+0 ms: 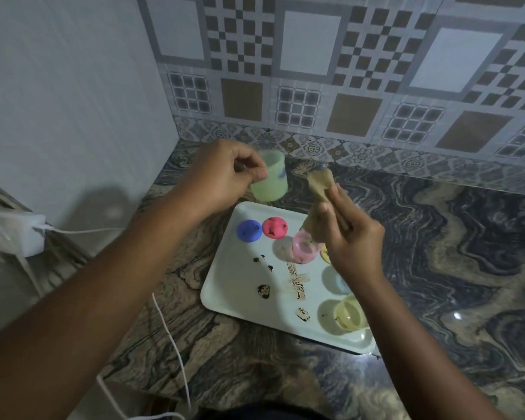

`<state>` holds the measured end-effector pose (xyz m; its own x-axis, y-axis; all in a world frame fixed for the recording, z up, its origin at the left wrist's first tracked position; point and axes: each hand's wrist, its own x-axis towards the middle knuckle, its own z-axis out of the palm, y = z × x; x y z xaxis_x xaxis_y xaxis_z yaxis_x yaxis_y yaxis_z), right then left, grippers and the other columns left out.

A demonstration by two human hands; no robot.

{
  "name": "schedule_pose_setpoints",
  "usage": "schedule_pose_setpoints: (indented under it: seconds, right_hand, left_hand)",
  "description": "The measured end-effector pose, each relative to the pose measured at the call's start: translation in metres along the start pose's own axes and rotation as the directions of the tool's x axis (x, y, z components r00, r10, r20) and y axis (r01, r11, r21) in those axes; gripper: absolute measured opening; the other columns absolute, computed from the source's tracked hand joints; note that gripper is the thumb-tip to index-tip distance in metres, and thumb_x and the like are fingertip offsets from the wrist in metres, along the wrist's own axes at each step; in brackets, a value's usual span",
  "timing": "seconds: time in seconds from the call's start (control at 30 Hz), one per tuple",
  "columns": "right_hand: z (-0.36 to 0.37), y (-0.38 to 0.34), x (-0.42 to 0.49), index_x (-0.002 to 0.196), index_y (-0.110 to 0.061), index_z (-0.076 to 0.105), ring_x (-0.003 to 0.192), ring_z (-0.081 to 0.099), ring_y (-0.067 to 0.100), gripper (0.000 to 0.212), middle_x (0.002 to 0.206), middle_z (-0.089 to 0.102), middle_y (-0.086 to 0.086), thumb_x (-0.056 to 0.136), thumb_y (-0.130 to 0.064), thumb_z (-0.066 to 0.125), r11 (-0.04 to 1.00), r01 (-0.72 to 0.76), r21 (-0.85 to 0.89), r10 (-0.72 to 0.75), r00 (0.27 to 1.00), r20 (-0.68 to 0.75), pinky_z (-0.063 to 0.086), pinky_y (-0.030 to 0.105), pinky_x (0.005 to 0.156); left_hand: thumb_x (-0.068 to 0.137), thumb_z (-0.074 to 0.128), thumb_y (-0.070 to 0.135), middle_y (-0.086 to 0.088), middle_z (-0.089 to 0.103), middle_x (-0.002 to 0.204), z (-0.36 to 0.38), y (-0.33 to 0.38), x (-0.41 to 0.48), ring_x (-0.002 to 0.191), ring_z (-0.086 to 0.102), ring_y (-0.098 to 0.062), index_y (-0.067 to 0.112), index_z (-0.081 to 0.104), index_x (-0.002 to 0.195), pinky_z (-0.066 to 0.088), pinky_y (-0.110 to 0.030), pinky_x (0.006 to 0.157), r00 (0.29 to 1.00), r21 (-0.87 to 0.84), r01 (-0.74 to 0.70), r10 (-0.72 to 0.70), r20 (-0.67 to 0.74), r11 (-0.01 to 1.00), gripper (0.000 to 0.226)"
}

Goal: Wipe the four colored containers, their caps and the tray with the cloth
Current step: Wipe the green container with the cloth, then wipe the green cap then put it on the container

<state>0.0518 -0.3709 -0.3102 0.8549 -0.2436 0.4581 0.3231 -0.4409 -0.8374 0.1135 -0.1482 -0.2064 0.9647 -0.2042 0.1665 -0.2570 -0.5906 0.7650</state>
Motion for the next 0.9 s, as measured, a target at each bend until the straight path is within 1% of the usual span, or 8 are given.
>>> schedule_pose_setpoints:
  seconds: [0.1,0.2,0.3,0.37,0.5,0.73,0.83,0.9]
  right_hand:
    - [0.02,0.021,0.035,0.124,0.0,0.071,0.126,0.061,0.016,0.03,0.137,0.063,0.02,0.099,-0.016,0.066,0.96,0.153,-0.235,-0.151,0.988,0.028,0.048,0.021,0.106]
    - [0.049,0.052,0.069,0.124,0.006,0.068,0.118,0.067,0.036,0.028,0.14,0.058,0.03,0.1,-0.006,0.062,0.894,0.285,-0.345,-0.252,0.958,0.138,0.044,0.014,0.105]
    - [0.071,0.083,0.098,0.134,0.002,0.061,0.115,0.066,0.051,0.038,0.147,0.051,0.032,0.104,-0.019,0.049,0.864,0.3,-0.403,-0.191,0.938,0.288,0.06,0.052,0.093]
    - [0.082,0.097,0.112,0.138,-0.001,0.057,0.112,0.064,0.055,0.05,0.15,0.048,0.031,0.103,-0.031,0.038,0.843,0.307,-0.442,-0.146,0.921,0.362,0.059,0.058,0.087]
    - [0.093,0.11,0.129,0.136,-0.004,0.057,0.105,0.066,0.051,0.059,0.145,0.051,0.027,0.097,-0.039,0.031,0.832,0.293,-0.471,-0.102,0.915,0.389,0.059,0.054,0.081]
    - [0.105,0.103,0.13,0.115,0.006,0.065,0.078,0.066,0.046,0.047,0.114,0.061,0.027,0.095,-0.025,0.037,0.852,0.263,-0.453,-0.104,0.933,0.346,0.056,0.048,0.061]
    - [0.108,0.101,0.128,0.108,0.004,0.065,0.079,0.064,0.045,0.049,0.107,0.061,0.025,0.096,-0.03,0.033,0.883,0.247,-0.4,-0.114,0.938,0.328,0.054,0.047,0.064]
    - [0.109,0.1,0.126,0.116,0.004,0.065,0.084,0.065,0.042,0.045,0.106,0.062,0.025,0.099,-0.028,0.037,0.9,0.217,-0.377,-0.094,0.944,0.317,0.054,0.043,0.068]
  left_hand:
    - [0.088,0.075,0.02,-0.001,0.075,0.092,0.019,-0.026,0.031,0.079,0.065,-0.012,0.011,0.078,0.097,0.049,-0.019,0.077,0.994,0.164,-0.074,0.085,-0.064,0.984,0.013]
    - [0.087,0.073,0.021,-0.011,0.076,0.101,0.04,-0.061,0.07,0.092,0.069,-0.024,0.009,0.079,0.099,0.053,-0.031,0.089,0.993,0.311,-0.102,0.117,-0.03,0.945,0.018]
    - [0.088,0.071,0.024,-0.017,0.074,0.104,0.059,-0.091,0.103,0.095,0.069,-0.033,0.007,0.078,0.102,0.054,-0.04,0.09,0.996,0.41,-0.094,0.089,0.031,0.907,0.023]
    - [0.089,0.068,0.023,-0.019,0.074,0.105,0.07,-0.107,0.117,0.095,0.068,-0.035,0.006,0.077,0.103,0.055,-0.041,0.088,0.998,0.434,-0.067,0.052,0.048,0.899,0.024]
    - [0.091,0.065,0.026,-0.019,0.074,0.093,0.089,-0.134,0.134,0.085,0.069,-0.036,0.003,0.077,0.096,0.056,-0.041,0.08,0.997,0.439,-0.009,-0.028,0.076,0.898,0.026]
    - [0.094,0.062,0.017,-0.02,0.073,0.092,0.114,-0.151,0.138,0.083,0.068,-0.035,0.003,0.076,0.095,0.051,-0.034,0.074,0.985,0.419,0.027,-0.096,0.146,0.908,0.021]
    - [0.092,0.059,0.009,-0.024,0.073,0.094,0.12,-0.156,0.139,0.086,0.068,-0.037,-0.002,0.076,0.095,0.05,-0.035,0.074,0.979,0.427,0.015,-0.1,0.177,0.904,0.02]
    - [0.091,0.059,0.005,-0.028,0.07,0.086,0.122,-0.156,0.138,0.082,0.066,-0.038,-0.006,0.072,0.083,0.043,-0.033,0.067,0.972,0.46,0.021,-0.126,0.2,0.888,0.019]
